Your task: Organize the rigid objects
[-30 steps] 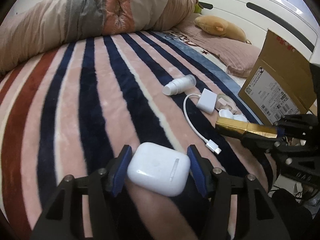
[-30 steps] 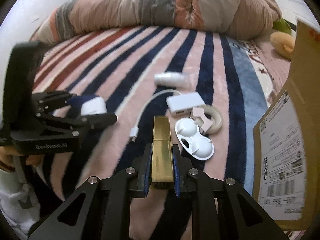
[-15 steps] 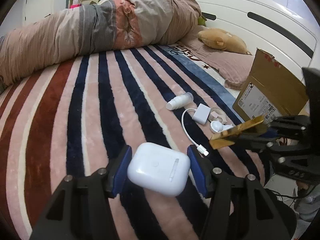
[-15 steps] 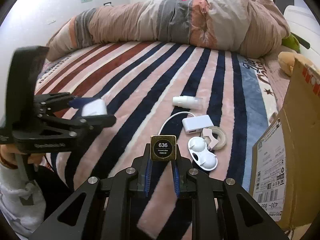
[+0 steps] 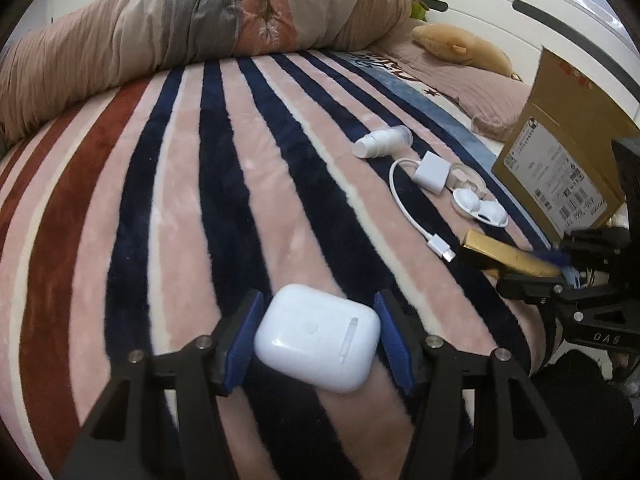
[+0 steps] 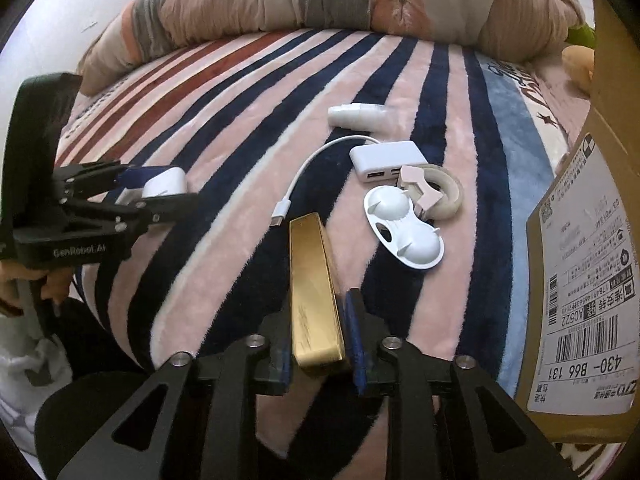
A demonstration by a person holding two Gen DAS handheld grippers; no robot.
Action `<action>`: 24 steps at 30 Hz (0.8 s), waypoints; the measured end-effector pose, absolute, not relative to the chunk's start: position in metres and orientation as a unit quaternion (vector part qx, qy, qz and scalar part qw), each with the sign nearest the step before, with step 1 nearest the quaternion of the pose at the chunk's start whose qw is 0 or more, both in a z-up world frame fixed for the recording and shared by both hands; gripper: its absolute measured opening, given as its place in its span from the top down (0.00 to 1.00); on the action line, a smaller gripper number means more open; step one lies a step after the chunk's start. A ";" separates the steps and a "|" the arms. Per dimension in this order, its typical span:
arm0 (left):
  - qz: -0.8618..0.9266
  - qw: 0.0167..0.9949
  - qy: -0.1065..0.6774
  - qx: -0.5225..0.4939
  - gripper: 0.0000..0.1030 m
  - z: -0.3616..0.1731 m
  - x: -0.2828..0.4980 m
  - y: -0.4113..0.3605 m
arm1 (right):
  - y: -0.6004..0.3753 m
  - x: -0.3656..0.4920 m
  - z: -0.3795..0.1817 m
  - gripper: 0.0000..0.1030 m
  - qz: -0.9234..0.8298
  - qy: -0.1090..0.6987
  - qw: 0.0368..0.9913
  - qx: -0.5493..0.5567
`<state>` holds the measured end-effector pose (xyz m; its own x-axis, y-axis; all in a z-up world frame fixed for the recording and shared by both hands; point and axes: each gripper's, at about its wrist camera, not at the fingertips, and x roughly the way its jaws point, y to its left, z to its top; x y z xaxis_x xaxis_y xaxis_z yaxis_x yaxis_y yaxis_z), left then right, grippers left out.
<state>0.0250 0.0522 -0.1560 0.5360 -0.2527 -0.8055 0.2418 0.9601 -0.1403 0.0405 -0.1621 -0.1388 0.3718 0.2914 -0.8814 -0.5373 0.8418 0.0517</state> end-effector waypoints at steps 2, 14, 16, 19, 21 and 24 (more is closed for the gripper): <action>-0.141 0.876 0.461 0.001 0.47 -0.155 0.021 0.052 | -0.161 0.040 -0.137 0.55 0.238 0.495 0.825 -0.136; -0.138 0.885 0.445 -0.014 0.48 -0.157 0.012 0.058 | -0.158 0.039 -0.138 0.87 0.265 0.471 0.828 -0.151; -0.135 0.885 0.445 -0.012 0.48 -0.154 0.012 0.057 | -0.156 0.035 -0.132 0.87 0.266 0.462 0.833 -0.149; -0.126 0.891 0.437 -0.006 0.48 -0.139 0.010 0.057 | -0.153 0.023 -0.108 0.87 0.284 0.436 0.843 -0.140; -0.128 0.898 0.422 -0.003 0.48 -0.120 0.006 0.055 | -0.155 0.015 -0.082 0.87 0.302 0.413 0.851 -0.122; -0.133 0.909 0.394 0.009 0.48 -0.084 0.000 0.044 | -0.163 0.003 -0.037 0.87 0.315 0.365 0.870 -0.103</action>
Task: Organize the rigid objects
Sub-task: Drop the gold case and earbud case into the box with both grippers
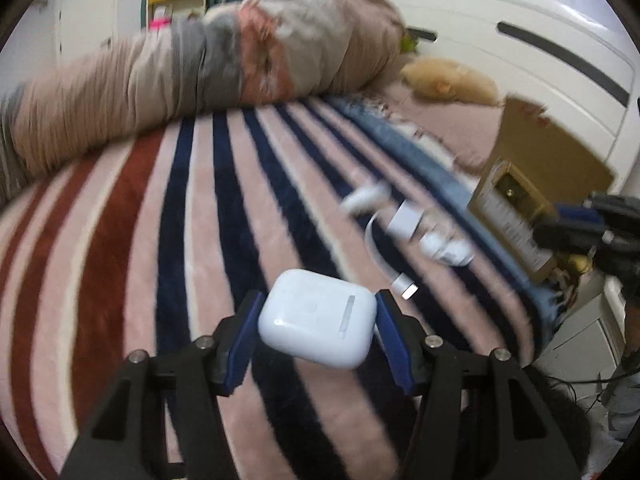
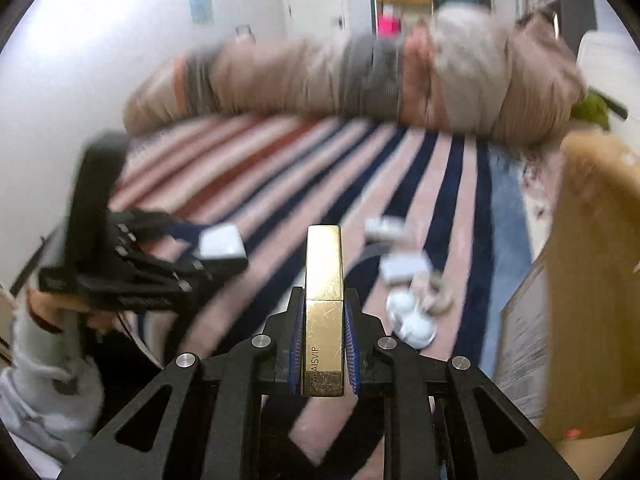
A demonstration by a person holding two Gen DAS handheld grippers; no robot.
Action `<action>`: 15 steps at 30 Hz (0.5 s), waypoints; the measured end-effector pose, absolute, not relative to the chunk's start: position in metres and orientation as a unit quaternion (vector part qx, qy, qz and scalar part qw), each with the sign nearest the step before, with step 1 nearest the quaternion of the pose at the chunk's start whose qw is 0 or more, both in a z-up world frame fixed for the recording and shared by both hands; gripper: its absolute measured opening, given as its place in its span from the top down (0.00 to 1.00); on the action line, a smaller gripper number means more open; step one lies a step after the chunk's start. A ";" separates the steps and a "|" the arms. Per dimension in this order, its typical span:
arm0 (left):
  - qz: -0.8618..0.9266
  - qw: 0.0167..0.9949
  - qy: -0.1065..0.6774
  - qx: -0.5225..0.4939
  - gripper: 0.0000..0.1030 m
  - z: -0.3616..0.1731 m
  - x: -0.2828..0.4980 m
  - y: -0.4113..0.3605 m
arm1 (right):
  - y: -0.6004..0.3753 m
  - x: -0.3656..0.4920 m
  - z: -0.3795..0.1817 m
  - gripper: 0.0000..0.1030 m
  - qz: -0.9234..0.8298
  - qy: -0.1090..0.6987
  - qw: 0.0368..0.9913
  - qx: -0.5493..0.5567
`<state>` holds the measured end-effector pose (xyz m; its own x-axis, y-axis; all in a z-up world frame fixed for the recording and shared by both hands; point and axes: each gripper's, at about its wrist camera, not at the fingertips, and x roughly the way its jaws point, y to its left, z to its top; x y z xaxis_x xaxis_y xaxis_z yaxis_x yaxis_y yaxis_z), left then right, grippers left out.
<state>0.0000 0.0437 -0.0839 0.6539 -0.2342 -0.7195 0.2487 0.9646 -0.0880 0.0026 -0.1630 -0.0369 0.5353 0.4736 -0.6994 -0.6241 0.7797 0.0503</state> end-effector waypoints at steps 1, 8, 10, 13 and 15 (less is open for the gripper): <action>-0.136 0.914 0.383 0.015 0.48 -0.068 -0.003 0.036 | -0.171 -0.001 -0.019 0.87 0.315 0.344 0.879 -0.099; -0.203 0.927 0.312 0.039 0.48 0.020 -0.008 -0.034 | -0.261 -0.013 0.050 0.87 0.233 0.268 0.932 -0.070; -0.231 0.924 0.301 0.046 0.48 0.039 -0.002 -0.064 | -0.293 -0.007 0.051 0.87 0.186 0.269 0.942 -0.073; -0.261 0.916 0.298 0.068 0.48 0.053 0.007 -0.110 | -0.338 0.012 0.032 0.87 0.121 0.310 0.941 -0.057; -0.278 0.907 0.304 0.087 0.48 0.057 0.017 -0.143 | -0.352 0.023 0.014 0.87 0.099 0.332 0.935 -0.075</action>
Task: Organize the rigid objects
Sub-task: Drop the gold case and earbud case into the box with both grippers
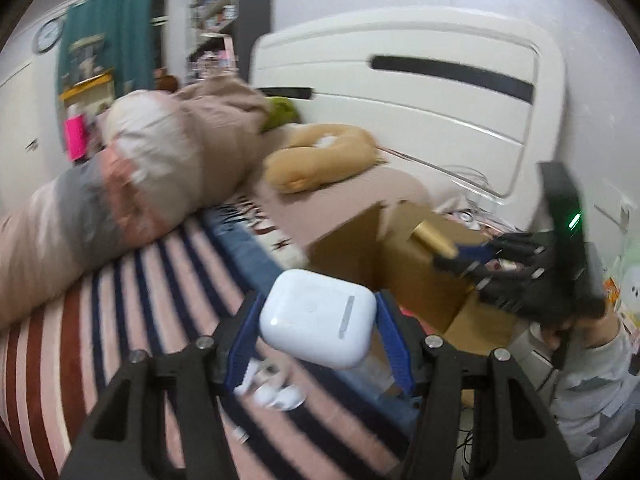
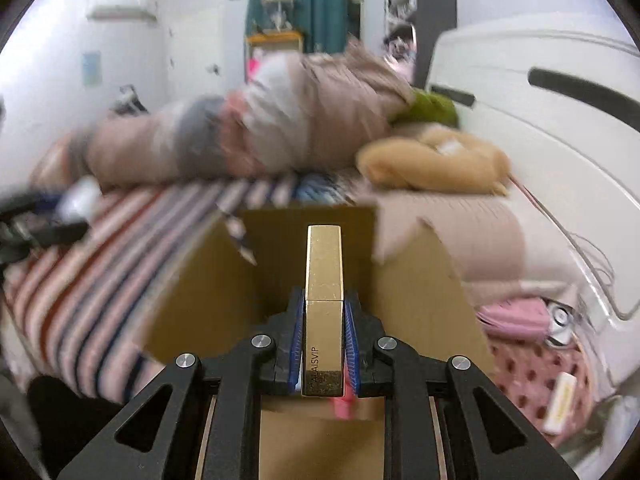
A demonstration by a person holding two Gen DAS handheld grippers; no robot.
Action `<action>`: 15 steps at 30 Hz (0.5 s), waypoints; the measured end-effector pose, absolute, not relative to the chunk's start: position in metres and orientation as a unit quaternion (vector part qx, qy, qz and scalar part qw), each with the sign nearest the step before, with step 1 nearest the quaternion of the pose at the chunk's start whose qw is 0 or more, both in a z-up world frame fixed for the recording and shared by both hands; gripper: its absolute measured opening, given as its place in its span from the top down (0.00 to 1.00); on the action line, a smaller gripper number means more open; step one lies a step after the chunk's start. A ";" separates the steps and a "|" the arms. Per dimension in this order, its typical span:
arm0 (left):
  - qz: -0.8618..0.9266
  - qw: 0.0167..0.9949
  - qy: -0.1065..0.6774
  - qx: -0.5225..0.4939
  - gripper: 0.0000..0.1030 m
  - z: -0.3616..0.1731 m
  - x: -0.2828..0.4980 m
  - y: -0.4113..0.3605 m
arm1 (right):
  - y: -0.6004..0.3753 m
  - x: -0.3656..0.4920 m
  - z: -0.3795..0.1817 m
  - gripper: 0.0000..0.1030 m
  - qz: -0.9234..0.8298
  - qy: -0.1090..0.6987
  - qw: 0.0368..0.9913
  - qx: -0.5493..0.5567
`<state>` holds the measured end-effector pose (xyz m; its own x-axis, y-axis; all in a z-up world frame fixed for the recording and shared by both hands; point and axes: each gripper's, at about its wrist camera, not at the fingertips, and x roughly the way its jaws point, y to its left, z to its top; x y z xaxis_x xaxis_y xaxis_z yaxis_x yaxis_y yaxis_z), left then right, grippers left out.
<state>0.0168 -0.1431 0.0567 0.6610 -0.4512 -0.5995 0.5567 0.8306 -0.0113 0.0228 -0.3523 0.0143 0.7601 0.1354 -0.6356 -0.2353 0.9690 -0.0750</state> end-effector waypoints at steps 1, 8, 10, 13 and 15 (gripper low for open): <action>-0.289 0.900 0.311 0.096 0.48 0.057 0.024 -0.161 | -0.355 0.026 0.008 0.87 0.093 0.338 0.933 -0.084; -0.301 0.874 0.356 0.138 0.48 0.042 0.054 -0.225 | -0.363 0.039 -0.024 0.87 0.071 0.362 0.920 -0.128; -0.302 0.869 0.364 0.146 0.48 0.038 0.059 -0.234 | -0.363 0.036 -0.030 0.87 0.074 0.364 0.919 -0.132; -0.294 0.864 0.375 0.164 0.48 0.029 0.067 -0.246 | -0.366 0.034 -0.035 0.87 0.078 0.365 0.918 -0.136; -0.292 0.861 0.381 0.167 0.48 0.025 0.071 -0.249 | -0.368 0.033 -0.036 0.87 0.082 0.363 0.919 -0.133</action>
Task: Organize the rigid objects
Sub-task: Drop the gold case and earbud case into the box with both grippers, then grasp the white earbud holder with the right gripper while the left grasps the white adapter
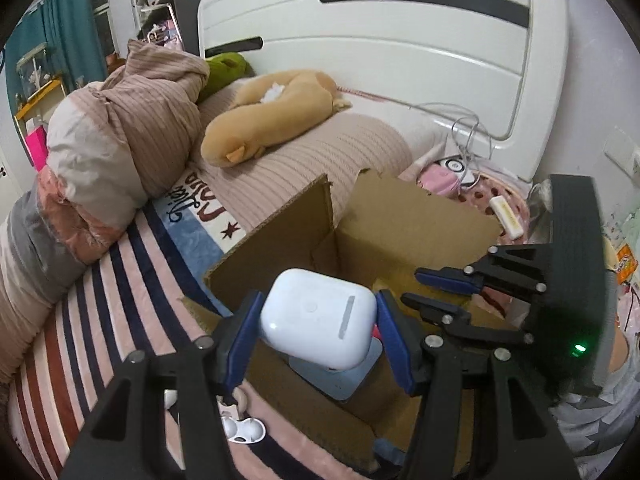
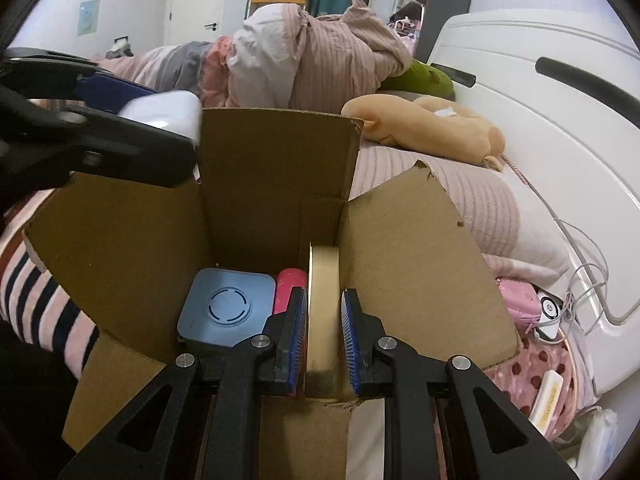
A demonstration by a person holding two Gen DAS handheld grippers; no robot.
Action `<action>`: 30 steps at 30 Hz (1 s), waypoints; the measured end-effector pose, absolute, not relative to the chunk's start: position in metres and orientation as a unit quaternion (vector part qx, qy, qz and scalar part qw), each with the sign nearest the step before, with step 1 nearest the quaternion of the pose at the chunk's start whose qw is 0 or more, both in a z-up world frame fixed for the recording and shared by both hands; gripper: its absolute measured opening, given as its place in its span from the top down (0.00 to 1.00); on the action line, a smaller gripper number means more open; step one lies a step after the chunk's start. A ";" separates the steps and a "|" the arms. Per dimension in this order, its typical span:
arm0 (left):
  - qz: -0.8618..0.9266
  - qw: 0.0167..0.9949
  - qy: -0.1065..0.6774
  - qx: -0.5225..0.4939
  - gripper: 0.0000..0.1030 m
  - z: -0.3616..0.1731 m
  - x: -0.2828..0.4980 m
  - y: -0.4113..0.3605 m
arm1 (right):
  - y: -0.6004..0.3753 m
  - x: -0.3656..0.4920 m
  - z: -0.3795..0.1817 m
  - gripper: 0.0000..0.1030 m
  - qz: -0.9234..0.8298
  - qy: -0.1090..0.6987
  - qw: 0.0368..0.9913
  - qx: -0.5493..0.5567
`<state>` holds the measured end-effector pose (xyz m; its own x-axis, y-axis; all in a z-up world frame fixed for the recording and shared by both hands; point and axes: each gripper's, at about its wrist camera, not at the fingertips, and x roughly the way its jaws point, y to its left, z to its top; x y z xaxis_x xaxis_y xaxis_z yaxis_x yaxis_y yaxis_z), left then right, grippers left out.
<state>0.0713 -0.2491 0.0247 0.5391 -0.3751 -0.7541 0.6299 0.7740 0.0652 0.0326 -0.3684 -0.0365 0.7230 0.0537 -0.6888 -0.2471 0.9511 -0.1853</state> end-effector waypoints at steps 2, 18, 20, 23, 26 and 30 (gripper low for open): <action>-0.289 0.860 0.385 0.172 0.48 0.022 0.076 -0.253 | -0.370 0.030 -0.036 0.87 0.083 0.363 0.920 -0.127; -0.277 0.866 0.384 0.163 0.46 0.018 0.088 -0.243 | -0.376 0.021 -0.029 0.83 0.091 0.367 0.921 -0.088; -0.267 0.874 0.375 0.158 0.46 0.025 0.083 -0.234 | -0.372 0.019 -0.027 0.82 0.097 0.369 0.920 -0.088; -0.256 0.887 0.356 0.142 0.46 0.037 0.072 -0.212 | -0.361 0.015 -0.020 0.81 0.087 0.362 0.922 -0.106; -0.246 0.899 0.344 0.115 0.45 0.046 0.059 -0.177 | -0.350 0.011 -0.008 0.81 0.094 0.349 0.927 -0.098; -0.207 0.916 0.330 0.098 0.43 0.047 0.046 -0.126 | -0.323 0.002 0.015 0.81 0.120 0.315 0.937 -0.092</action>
<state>0.0458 -0.1259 0.0468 0.6961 -0.3139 -0.6456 0.4435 0.8952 0.0430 0.0023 -0.3234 0.0147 0.7733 0.1668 -0.6117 -0.2826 0.9543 -0.0969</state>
